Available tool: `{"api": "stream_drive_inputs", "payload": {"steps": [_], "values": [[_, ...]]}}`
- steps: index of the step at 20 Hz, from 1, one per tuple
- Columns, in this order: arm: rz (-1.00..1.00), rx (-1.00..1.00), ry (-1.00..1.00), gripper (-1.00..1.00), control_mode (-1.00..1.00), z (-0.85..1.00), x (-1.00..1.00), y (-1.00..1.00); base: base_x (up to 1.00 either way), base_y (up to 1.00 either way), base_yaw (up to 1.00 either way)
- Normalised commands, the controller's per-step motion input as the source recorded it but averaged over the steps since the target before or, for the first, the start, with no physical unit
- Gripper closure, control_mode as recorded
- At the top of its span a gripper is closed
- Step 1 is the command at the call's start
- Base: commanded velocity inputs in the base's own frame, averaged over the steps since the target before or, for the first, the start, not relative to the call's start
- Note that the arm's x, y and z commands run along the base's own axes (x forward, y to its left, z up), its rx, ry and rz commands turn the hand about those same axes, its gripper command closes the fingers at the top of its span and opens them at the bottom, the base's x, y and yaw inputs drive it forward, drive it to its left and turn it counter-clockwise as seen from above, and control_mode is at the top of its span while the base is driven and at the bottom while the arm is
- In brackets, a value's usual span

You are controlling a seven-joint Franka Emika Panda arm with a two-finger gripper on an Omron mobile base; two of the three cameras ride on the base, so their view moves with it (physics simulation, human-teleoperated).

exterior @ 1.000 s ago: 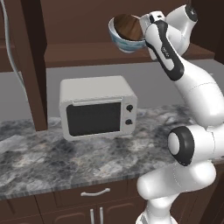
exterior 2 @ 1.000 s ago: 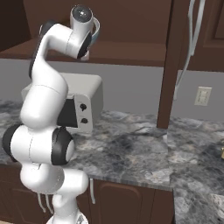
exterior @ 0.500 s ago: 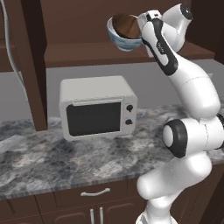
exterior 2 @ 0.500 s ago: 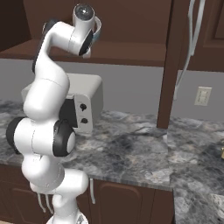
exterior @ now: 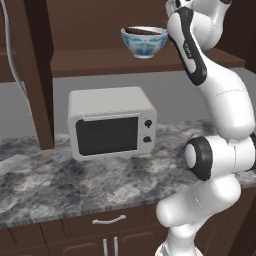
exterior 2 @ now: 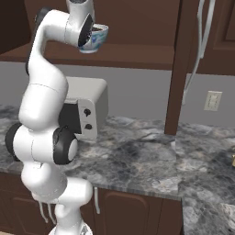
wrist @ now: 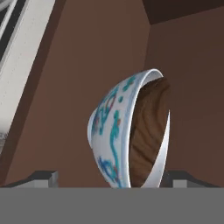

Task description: Pick up the bowls on the counter and stack them on top of one another in the open cabinet. Place the smaller bowl on top of the larger bowl.

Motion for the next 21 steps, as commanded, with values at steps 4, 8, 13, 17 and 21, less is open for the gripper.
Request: {"api": "stream_drive_inputs", "payload": {"steps": [4,8,13,17,21], "values": [[0.0,0.0,0.0,-1.0,-1.0,-0.04,-1.0,-0.3,0.0,0.0,0.0],[0.01,0.0,0.0,-1.0,-1.0,-0.29,-1.0,-0.3,0.0,0.0,0.0],[0.0,0.0,-0.1,-1.0,-1.0,-0.44,-1.0,-0.21,0.0,0.0,0.0],[0.0,0.0,-0.22,-1.0,-1.0,-0.23,-1.0,-0.29,0.0,0.0,0.0],[0.0,-0.02,-0.38,-1.0,-1.0,-0.1,-0.98,-0.1,0.0,0.0,0.0]]}}
